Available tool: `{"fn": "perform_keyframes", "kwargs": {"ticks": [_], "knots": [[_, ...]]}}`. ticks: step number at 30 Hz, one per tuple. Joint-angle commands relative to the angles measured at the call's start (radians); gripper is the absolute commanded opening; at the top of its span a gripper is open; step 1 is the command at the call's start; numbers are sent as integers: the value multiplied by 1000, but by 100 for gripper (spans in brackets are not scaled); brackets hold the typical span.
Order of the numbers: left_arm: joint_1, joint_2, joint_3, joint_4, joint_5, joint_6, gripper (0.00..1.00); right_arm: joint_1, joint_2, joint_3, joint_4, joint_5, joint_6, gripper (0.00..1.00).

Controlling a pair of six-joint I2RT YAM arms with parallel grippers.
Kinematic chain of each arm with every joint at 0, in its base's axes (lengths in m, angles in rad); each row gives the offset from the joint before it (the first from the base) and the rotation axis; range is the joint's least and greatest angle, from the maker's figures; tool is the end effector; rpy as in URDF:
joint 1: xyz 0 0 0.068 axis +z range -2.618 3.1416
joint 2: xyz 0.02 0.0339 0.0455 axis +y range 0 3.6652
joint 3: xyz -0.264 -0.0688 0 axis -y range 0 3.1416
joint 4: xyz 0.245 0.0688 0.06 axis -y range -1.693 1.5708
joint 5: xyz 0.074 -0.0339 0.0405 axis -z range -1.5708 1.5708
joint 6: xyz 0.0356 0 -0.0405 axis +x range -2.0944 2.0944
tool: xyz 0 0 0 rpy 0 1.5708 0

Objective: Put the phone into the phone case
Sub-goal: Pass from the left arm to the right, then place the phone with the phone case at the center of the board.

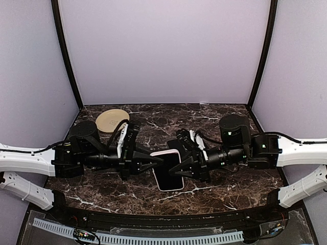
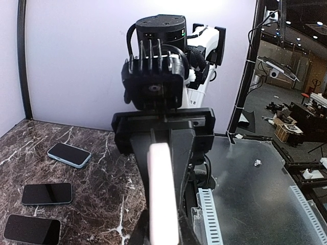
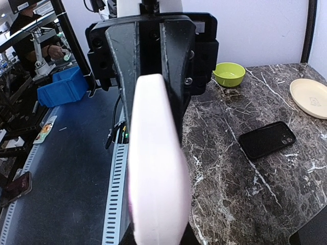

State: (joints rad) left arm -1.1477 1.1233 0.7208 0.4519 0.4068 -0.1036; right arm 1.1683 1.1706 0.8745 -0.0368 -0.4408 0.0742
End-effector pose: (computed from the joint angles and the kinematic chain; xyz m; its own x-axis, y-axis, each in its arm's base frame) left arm 0.0944 -0.2440 0.3160 -0.0832 -0.0465 -0.9954 0.9964 0.0120 -0.0839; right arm 0.0915 0.2538 0.3078 -0.2011 -0.3011 -0.9322 -0.9779 0.0056 0.2091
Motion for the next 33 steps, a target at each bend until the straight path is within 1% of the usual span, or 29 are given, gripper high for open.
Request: {"fn": "perform_keyframes", "kwargs": {"ticks": [1,4,5,6,7,8,9,10,11,12,13,14,17,18,20,22,27,33], "knots": [[-4,-29,-2,61,1,51,0,-7,-27,15,49,-2,43,0],[-4,-32,-7,63,-9,53,0,-8,-31,14,41,38,45,0],[-4,-33,-6,60,-21,56,15,-12,-33,15,9,60,48,0],[-4,-33,-6,50,-48,56,26,-19,-35,19,-15,93,55,0],[-4,-34,-6,44,-69,56,46,-33,-35,28,-47,127,68,0],[-4,-34,-5,22,-135,55,54,-54,-35,39,-103,167,86,0],[-4,-34,-1,7,-174,54,63,-84,-31,50,-148,194,109,0],[-4,-34,3,-35,-272,53,67,-119,-29,61,-194,208,129,0],[-4,-33,14,-60,-325,53,72,-156,-25,69,-241,218,153,0],[-4,-30,22,-119,-427,52,74,-198,-20,74,-288,223,176,0],[-4,-28,38,-147,-475,51,77,-241,-14,80,-339,222,198,0],[-2,-21,46,-207,-552,48,78,-296,-7,83,-387,222,220,0],[5,-5,82,-324,-643,39,80,-417,23,79,-511,219,263,0],[7,2,86,-339,-665,30,80,-455,34,71,-540,191,269,0],[14,10,93,-363,-678,16,80,-526,61,46,-560,116,283,0],[19,17,94,-369,-682,5,80,-568,92,27,-580,82,289,0],[24,24,95,-385,-686,-5,80,-593,119,-20,-641,157,310,0],[31,44,97,-393,-683,-4,80,-606,168,-78,-653,162,308,0]]}}
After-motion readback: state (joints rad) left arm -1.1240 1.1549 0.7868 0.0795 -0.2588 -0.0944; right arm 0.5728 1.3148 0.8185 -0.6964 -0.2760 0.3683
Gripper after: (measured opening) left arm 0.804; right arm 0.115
